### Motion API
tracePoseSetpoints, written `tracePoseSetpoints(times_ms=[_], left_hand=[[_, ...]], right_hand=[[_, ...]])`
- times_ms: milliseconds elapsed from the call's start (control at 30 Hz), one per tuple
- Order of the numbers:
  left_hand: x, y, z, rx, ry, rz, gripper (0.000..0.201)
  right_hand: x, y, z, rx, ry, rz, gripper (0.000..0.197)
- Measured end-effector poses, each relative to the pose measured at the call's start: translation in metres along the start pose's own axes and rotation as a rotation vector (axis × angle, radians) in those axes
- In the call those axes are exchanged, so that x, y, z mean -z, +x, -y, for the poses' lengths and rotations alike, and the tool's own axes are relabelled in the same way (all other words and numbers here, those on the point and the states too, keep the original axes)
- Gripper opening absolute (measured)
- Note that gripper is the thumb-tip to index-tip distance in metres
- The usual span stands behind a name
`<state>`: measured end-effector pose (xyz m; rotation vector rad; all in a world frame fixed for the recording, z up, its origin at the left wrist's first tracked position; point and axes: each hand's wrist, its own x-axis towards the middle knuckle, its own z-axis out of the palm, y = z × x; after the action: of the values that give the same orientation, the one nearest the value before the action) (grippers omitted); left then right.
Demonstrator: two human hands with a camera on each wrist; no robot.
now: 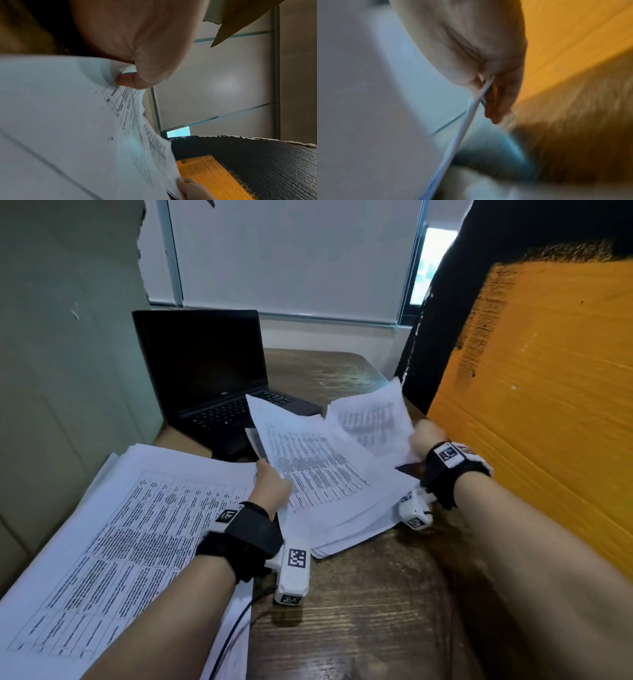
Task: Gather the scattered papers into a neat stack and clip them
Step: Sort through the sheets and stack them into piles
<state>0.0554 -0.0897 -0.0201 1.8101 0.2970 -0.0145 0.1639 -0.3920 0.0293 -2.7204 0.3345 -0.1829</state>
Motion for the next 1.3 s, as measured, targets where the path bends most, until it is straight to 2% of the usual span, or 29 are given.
tracePoseSetpoints(times_ms=[67, 133, 200, 267, 333, 400, 433, 533, 600, 633, 700, 733, 833, 900, 933, 967, 1000, 1100, 1200, 1267, 1300], left_hand=[[0.0, -0.003, 0.0, 0.004, -0.034, 0.055, 0.065], [0.001, -0.004, 0.0, -0.017, -0.079, 0.04, 0.075], [0.0, -0.007, -0.003, -0.032, -0.11, 0.022, 0.079], [-0.006, -0.012, -0.004, -0.058, -0.153, 0.031, 0.078], [-0.011, -0.017, -0.006, -0.087, -0.19, 0.036, 0.079], [-0.013, -0.018, -0.006, -0.096, -0.228, 0.035, 0.082], [-0.013, -0.02, -0.009, -0.086, -0.256, 0.038, 0.082], [-0.013, -0.021, -0.008, -0.077, -0.245, 0.021, 0.082], [-0.016, -0.019, -0.005, -0.054, -0.214, 0.015, 0.085], [-0.016, -0.022, -0.007, -0.035, -0.207, 0.02, 0.087], [-0.018, -0.027, -0.013, -0.004, -0.199, 0.005, 0.084], [-0.018, -0.03, -0.014, 0.002, -0.192, -0.014, 0.08], [-0.017, -0.031, -0.014, -0.017, -0.15, -0.043, 0.07], [-0.016, -0.029, -0.01, -0.036, -0.132, -0.032, 0.066], [-0.015, -0.029, -0.01, -0.053, -0.131, -0.02, 0.064], [-0.013, -0.03, -0.01, -0.062, -0.13, 0.001, 0.062], [-0.013, -0.029, -0.009, -0.072, -0.127, 0.022, 0.062], [-0.008, -0.026, -0.008, -0.075, -0.141, 0.06, 0.059], [-0.004, -0.031, -0.013, -0.084, -0.124, 0.107, 0.054], [-0.004, -0.032, -0.016, -0.119, -0.132, 0.09, 0.06], [-0.004, -0.032, -0.016, -0.131, -0.152, 0.061, 0.061]], right_hand=[[0.045, -0.046, 0.011, -0.052, 0.229, -0.35, 0.025], [0.072, -0.067, 0.009, -0.02, 0.417, -0.64, 0.022], [0.087, -0.077, 0.003, 0.011, 0.58, -0.786, 0.021], [0.095, -0.084, 0.0, 0.026, 0.69, -0.832, 0.019], [0.088, -0.076, -0.001, -0.02, 0.785, -0.747, 0.017], [0.07, -0.066, -0.005, -0.071, 0.905, -0.554, 0.017], [0.066, -0.064, -0.004, -0.098, 0.984, -0.506, 0.019], [0.069, -0.059, -0.006, -0.183, 1.086, -0.616, 0.017], [0.081, -0.056, -0.006, -0.17, 1.223, -0.671, 0.009], [0.085, -0.058, -0.006, -0.166, 1.299, -0.673, 0.014], [0.087, -0.059, -0.008, -0.153, 1.45, -0.59, 0.02], [0.087, -0.058, -0.013, -0.16, 1.436, -0.558, 0.025], [0.095, -0.067, -0.017, -0.332, 1.457, -0.435, 0.041], [0.09, -0.062, -0.02, -0.282, 1.688, -0.305, 0.04], [0.086, -0.052, -0.022, -0.346, 1.778, -0.268, 0.037], [0.084, -0.047, -0.024, -0.402, 1.768, -0.172, 0.035], [0.081, -0.049, -0.023, -0.446, 1.643, -0.078, 0.034], [0.059, -0.052, -0.036, -0.426, 1.123, 0.079, 0.027], [0.045, -0.054, -0.055, -0.411, 0.83, 0.112, 0.02], [0.041, -0.052, -0.063, -0.392, 0.763, 0.033, 0.037], [0.04, -0.051, -0.063, -0.368, 0.729, -0.009, 0.039]])
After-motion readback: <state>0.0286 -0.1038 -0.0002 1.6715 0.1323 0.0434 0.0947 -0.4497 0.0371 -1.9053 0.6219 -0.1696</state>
